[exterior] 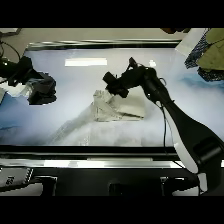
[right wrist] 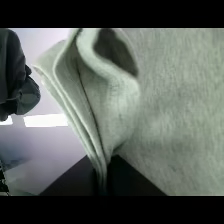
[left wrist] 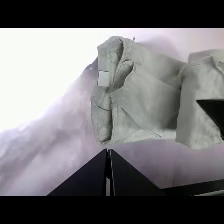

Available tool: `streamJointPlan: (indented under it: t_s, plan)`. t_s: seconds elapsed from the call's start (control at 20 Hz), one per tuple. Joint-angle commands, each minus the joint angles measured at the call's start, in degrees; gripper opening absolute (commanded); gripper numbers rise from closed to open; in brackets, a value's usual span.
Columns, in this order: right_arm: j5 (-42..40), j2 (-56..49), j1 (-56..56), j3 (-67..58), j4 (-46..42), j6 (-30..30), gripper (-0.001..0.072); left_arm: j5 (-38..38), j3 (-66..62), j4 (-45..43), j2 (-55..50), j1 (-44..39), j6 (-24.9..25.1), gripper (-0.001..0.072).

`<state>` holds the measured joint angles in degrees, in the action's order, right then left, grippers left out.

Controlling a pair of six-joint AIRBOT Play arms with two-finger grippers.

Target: Fold the clothes and pants, and hang the long-sleeved shirts on hangers.

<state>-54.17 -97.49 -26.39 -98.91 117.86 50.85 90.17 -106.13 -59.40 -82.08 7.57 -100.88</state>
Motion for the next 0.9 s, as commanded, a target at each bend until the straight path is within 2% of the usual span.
streamJointPlan:
  t_s: [0.0, 0.2, 0.35, 0.5, 0.7, 0.85]
  plan:
    - [1.5, -3.8, -2.7, 0.0, 0.1, -1.5, 0.0036, 0.8, 0.0, -0.2, 0.4, 1.6, 0.6, 0.0016]
    - [4.0, -6.6, -3.8, 0.0, 0.5, -2.2, 0.0057, 0.2, 0.0, -0.2, 0.4, 1.6, 0.6, 0.0016]
    - [6.8, -6.8, -4.9, -0.1, 3.1, -1.9, 0.0229, 0.2, 0.0, -0.2, 0.4, 1.6, 0.7, 0.0017]
    - [2.5, -4.8, -4.7, -0.1, 4.1, -0.4, 0.0503, 0.2, 0.0, -0.4, 0.4, 1.6, 1.0, 0.0017]
    - [-5.5, 2.4, 2.4, -0.1, 2.5, 3.4, 0.0527, 0.3, 0.0, -0.4, 0.5, 1.6, 1.0, 0.0017]
    - [-13.8, 7.6, 15.6, 0.0, 2.3, 10.9, 0.0542, 0.5, 0.0, -0.4, 0.5, 1.6, 1.1, 0.0018]
